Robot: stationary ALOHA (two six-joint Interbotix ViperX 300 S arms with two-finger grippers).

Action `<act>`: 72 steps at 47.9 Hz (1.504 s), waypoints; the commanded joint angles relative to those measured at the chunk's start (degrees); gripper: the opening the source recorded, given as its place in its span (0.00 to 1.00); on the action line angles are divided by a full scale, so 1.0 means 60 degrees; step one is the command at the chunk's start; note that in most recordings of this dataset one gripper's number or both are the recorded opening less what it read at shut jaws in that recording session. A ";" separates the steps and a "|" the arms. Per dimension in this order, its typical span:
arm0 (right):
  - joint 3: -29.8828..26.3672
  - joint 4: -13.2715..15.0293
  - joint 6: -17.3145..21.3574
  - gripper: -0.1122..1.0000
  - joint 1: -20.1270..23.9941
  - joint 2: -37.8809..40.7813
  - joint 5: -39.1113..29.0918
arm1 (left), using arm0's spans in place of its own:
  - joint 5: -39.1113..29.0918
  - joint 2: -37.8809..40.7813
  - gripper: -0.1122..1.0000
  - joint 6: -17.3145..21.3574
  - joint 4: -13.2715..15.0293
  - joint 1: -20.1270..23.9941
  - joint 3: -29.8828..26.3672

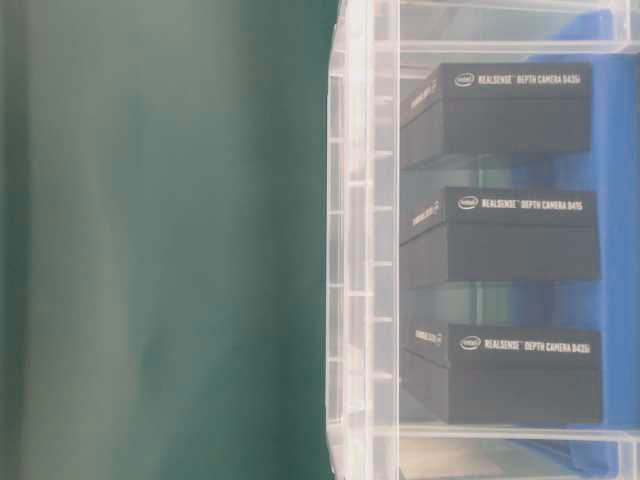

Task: Clamp the lid of the box with both arms, then lift and open it.
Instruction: 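Raise both grippers and rotate them to face the box lid edges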

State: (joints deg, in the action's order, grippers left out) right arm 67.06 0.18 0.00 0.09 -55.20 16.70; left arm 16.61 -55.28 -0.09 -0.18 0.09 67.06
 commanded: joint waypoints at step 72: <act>-0.2959 0.0879 0.0234 0.10 -0.3823 0.1538 -0.4893 | -0.5127 0.0205 0.11 0.0483 -0.0146 0.3267 -0.2402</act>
State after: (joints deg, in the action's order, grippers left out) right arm 51.24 5.45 1.23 -22.59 -46.14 -11.60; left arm -13.01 -54.49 2.90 -1.05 19.42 54.67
